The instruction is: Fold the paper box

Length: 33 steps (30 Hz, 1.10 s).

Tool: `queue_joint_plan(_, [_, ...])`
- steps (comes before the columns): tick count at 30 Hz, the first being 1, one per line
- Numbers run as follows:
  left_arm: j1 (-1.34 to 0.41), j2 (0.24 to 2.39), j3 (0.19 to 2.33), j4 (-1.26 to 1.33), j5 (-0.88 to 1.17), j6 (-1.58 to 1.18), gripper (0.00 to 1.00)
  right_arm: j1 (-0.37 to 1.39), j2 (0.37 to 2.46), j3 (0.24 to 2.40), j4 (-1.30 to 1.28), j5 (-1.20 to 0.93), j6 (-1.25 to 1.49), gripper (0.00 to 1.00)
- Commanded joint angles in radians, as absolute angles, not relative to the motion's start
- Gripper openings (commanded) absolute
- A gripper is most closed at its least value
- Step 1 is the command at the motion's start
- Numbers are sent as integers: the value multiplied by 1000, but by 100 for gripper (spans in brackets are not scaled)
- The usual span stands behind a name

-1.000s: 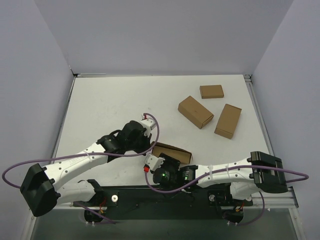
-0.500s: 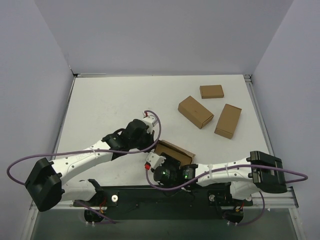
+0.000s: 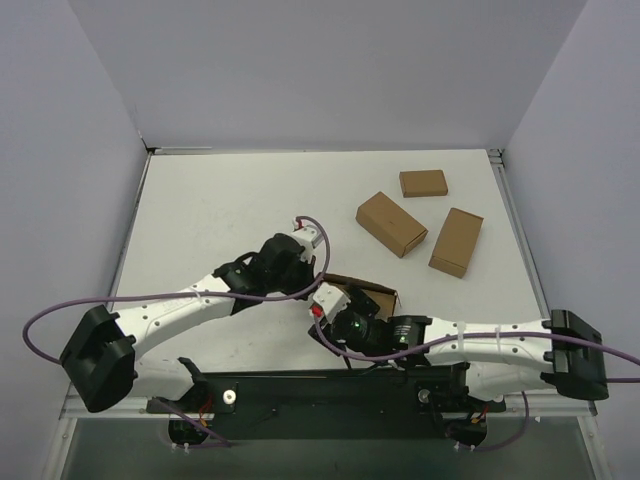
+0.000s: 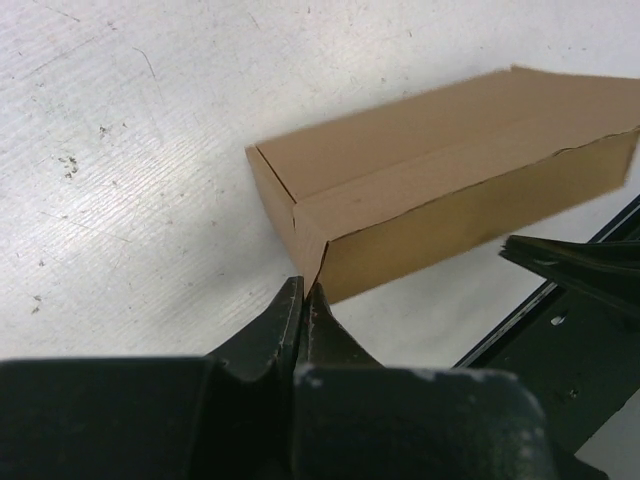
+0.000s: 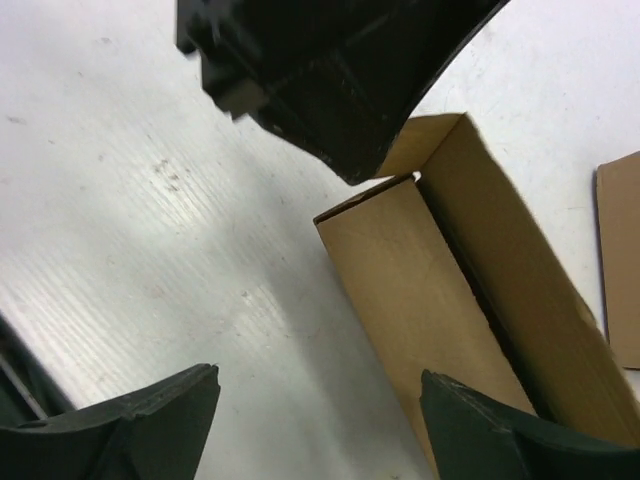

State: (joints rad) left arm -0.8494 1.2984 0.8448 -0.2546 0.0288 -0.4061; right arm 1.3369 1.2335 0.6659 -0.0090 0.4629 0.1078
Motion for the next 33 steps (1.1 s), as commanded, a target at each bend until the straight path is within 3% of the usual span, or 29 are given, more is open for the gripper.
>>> queue_joint_plan(1, [-853, 1334, 934, -311, 48, -373, 0, 1342, 1105, 741, -93, 448, 84, 89])
queue_joint_plan(5, [-853, 1364, 969, -356, 61, -342, 0, 1301, 1025, 758, -158, 439, 45, 100])
queue_joint_plan(17, [-828, 1396, 1032, -460, 115, -267, 0, 1201, 1106, 845, -261, 278, -8, 100])
queue_joint_plan(33, [-827, 1433, 1095, -518, 132, -183, 0, 1155, 1132, 810, -225, 311, -110, 100])
